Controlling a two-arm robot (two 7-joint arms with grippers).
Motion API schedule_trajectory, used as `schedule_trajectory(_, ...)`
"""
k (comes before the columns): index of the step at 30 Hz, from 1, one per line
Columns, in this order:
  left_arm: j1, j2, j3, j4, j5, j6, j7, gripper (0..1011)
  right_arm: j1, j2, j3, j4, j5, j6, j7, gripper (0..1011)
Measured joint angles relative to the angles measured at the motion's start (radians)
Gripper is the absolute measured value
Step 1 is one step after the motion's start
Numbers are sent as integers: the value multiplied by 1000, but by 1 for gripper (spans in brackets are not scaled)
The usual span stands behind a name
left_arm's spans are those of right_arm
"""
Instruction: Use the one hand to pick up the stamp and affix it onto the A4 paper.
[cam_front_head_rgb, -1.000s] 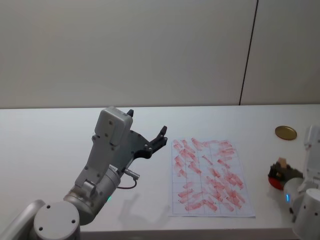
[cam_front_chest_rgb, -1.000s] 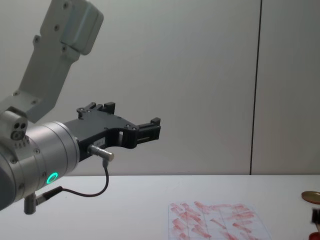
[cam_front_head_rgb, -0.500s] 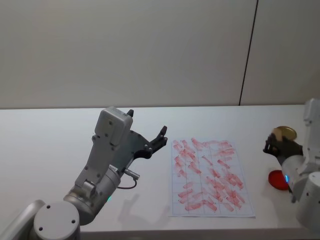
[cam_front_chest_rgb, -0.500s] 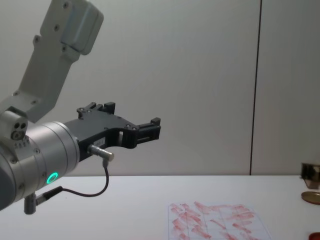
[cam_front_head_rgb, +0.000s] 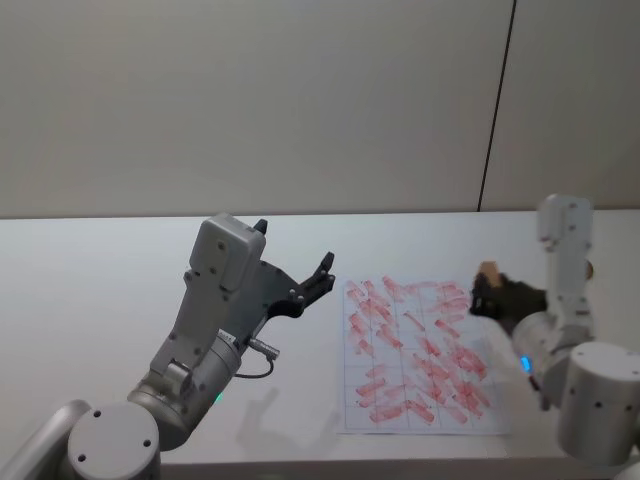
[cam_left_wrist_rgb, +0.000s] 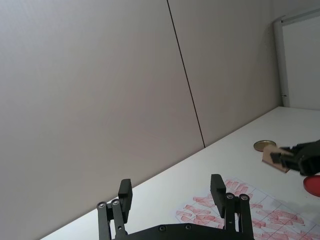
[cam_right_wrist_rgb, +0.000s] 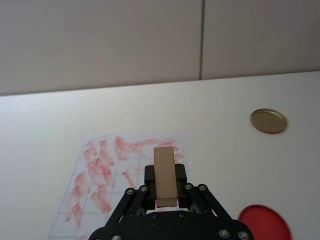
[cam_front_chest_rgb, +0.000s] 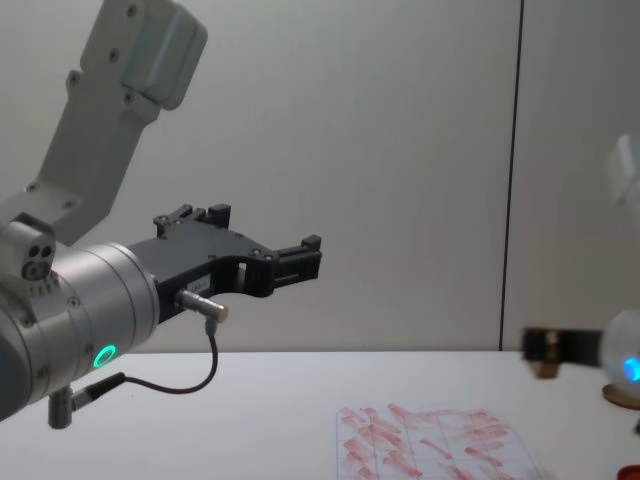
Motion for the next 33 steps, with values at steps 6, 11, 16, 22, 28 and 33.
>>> schedule_trajectory(6, 0, 0, 0, 0, 0, 0, 0, 993, 14, -24, -30, 46, -35, 23, 36, 219)
schedule_trajectory(11, 0, 0, 0, 0, 0, 0, 0, 993, 29, -46, -55, 99, -64, 36, 61, 219)
schedule_trajectory(16, 0, 0, 0, 0, 0, 0, 0, 993, 43, -62, -71, 147, -84, 41, 73, 218)
schedule_trajectory(22, 0, 0, 0, 0, 0, 0, 0, 993, 63, -79, -84, 210, -104, 42, 84, 219)
schedule_trajectory(28, 0, 0, 0, 0, 0, 0, 0, 993, 82, -92, -90, 267, -117, 32, 92, 219)
schedule_trajectory(33, 0, 0, 0, 0, 0, 0, 0, 993, 100, -102, -91, 315, -121, 17, 101, 219)
